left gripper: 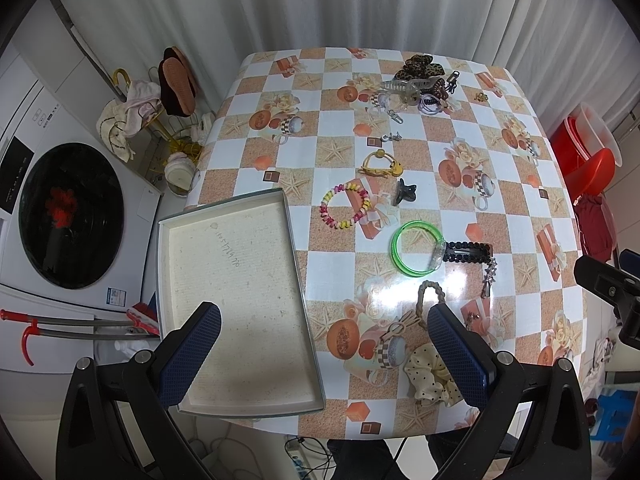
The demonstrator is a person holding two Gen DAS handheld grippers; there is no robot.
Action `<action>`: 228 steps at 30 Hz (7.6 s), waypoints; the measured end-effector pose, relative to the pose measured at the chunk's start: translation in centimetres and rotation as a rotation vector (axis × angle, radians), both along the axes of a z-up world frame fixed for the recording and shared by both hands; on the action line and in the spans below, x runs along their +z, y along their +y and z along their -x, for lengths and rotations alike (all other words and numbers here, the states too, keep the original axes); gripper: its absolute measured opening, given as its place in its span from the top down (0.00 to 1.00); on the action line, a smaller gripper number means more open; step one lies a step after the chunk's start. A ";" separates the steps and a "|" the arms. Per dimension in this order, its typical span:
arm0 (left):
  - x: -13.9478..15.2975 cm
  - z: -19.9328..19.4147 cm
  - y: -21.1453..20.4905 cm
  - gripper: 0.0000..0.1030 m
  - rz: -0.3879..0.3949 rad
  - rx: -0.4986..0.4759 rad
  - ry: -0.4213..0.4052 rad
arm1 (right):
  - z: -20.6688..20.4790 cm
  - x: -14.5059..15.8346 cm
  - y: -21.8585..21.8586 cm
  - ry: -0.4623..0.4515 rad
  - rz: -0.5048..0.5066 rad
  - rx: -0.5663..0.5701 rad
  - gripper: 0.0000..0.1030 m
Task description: Organize jewelry
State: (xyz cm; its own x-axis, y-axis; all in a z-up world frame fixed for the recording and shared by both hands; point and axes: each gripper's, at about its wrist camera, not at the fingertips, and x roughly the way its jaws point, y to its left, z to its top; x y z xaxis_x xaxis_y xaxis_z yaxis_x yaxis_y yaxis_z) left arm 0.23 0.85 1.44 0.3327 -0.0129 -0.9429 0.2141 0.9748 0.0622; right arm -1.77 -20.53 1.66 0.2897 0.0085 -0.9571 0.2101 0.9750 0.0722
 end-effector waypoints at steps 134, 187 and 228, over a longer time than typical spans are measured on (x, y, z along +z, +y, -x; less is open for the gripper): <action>-17.8 -9.1 19.2 0.89 0.068 0.425 0.069 | -16.0 -16.1 25.7 0.049 -0.264 0.405 0.82; -13.4 -7.1 14.4 0.00 -0.034 0.324 0.040 | -7.4 -13.4 9.0 0.111 -0.279 0.087 0.37; -16.6 0.5 -4.4 0.00 -0.054 -0.267 0.200 | -1.0 -16.5 -2.9 0.203 -0.119 0.084 0.23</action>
State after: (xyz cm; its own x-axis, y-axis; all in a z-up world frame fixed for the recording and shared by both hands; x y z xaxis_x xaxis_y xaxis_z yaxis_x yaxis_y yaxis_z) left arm -0.27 -3.54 -15.19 0.1331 -0.0229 -0.9908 0.4747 0.8791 0.0435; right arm -0.75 -23.47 -14.86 0.0849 0.1409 -0.9864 0.1504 0.9768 0.1525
